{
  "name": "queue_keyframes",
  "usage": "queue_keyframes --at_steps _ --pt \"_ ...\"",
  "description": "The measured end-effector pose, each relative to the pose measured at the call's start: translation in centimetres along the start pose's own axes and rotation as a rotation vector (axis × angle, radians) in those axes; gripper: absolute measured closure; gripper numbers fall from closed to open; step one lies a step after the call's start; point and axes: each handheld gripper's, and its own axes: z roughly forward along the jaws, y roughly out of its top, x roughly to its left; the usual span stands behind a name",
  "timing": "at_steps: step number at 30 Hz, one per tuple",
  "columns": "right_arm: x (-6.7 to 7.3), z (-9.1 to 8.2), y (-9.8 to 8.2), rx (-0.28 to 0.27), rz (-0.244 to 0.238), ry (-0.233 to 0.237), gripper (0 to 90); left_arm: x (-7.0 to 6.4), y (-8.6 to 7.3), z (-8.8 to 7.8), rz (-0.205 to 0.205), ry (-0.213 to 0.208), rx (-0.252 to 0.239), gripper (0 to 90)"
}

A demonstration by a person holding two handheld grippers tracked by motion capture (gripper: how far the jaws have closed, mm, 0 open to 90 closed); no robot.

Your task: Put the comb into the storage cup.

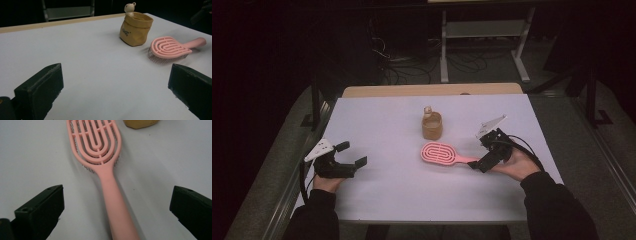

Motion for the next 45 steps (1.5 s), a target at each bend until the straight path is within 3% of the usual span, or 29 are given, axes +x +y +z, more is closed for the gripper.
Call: queue_keyframes --at_steps 28,36,45 --pt "1.7 4.6 1.4 0.127 -0.089 0.049 0.0 -0.1 0.0 0.1 0.004 -0.008 0.010 0.0" --pt "1.7 5.5 1.8 0.133 -0.095 0.055 0.0 -0.1 0.0 0.2 0.007 -0.013 0.015 0.0" --pt "1.1 6.0 2.1 0.144 -0.103 0.069 9.6 -0.1 -0.1 0.3 0.007 -0.015 0.019 0.0"
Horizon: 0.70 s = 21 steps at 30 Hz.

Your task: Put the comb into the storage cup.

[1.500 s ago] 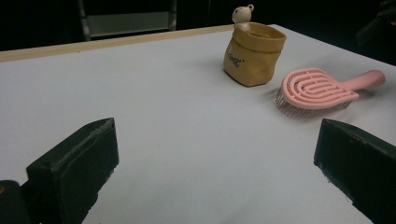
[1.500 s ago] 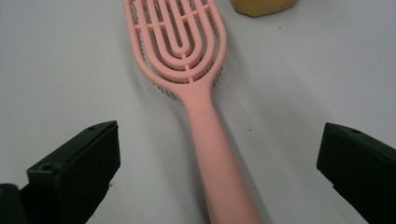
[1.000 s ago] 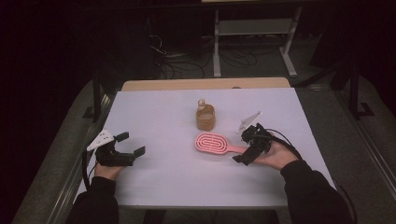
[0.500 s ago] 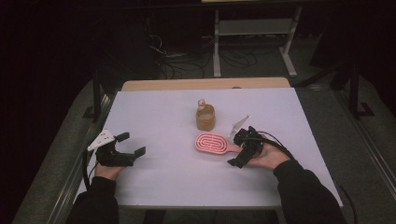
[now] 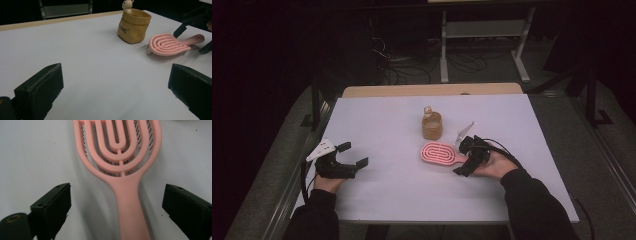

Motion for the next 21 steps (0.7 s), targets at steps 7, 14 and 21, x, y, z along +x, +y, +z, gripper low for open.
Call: queue_keyframes --at_steps 7,14,21 --pt "-0.57 -0.03 0.41 0.004 -0.011 0.019 20.4 -0.01 -0.01 0.03 0.000 -0.004 0.002 0.0" --pt "-0.51 0.37 0.51 0.024 -0.054 0.065 38.3 0.01 -0.02 0.04 0.000 -0.005 0.004 0.0" --pt "-0.49 0.55 0.50 0.034 -0.070 0.041 48.4 -0.01 -0.01 0.04 0.001 -0.006 0.004 0.0"
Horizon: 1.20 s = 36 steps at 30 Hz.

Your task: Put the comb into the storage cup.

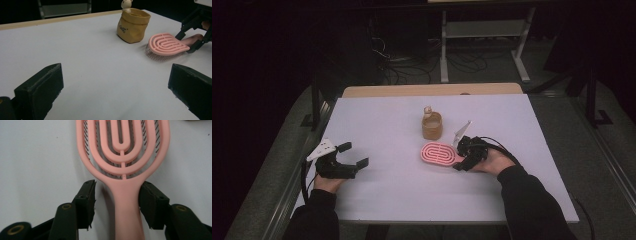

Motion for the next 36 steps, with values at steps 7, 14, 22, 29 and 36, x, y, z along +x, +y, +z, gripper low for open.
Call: queue_keyframes --at_steps 7,14,22,29,36 --pt "0.05 0.02 -0.05 0.007 -0.025 -0.027 60.3 0.00 -0.01 0.03 -0.001 0.000 0.002 0.0" --pt "0.05 0.08 -0.01 0.013 -0.038 -0.036 61.7 0.00 -0.03 0.08 0.000 -0.001 0.006 0.0" --pt "0.04 0.10 0.19 0.030 -0.037 -0.036 64.6 0.01 -0.03 0.08 0.000 0.001 0.005 0.0" --pt "0.07 -0.04 0.06 0.025 -0.023 -0.016 66.4 0.00 -0.03 0.08 0.000 0.000 0.006 0.0" --pt "0.32 -0.65 -0.04 -0.057 -0.011 -0.015 67.3 -0.01 -0.05 0.11 -0.001 -0.002 0.009 0.0"
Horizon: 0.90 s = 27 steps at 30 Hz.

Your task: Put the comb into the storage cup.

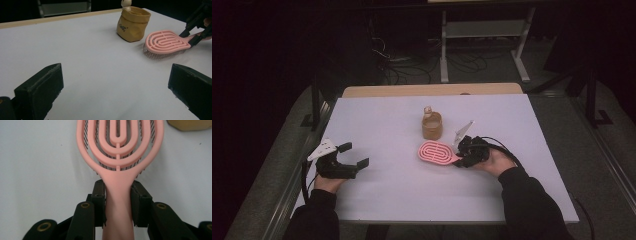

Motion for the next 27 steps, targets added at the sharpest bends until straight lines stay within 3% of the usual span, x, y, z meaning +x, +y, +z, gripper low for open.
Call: queue_keyframes --at_steps 27 --pt "0.8 -2.7 1.0 -0.075 -0.029 -0.038 67.6 -0.1 0.0 0.0 0.002 -0.001 0.006 0.0"
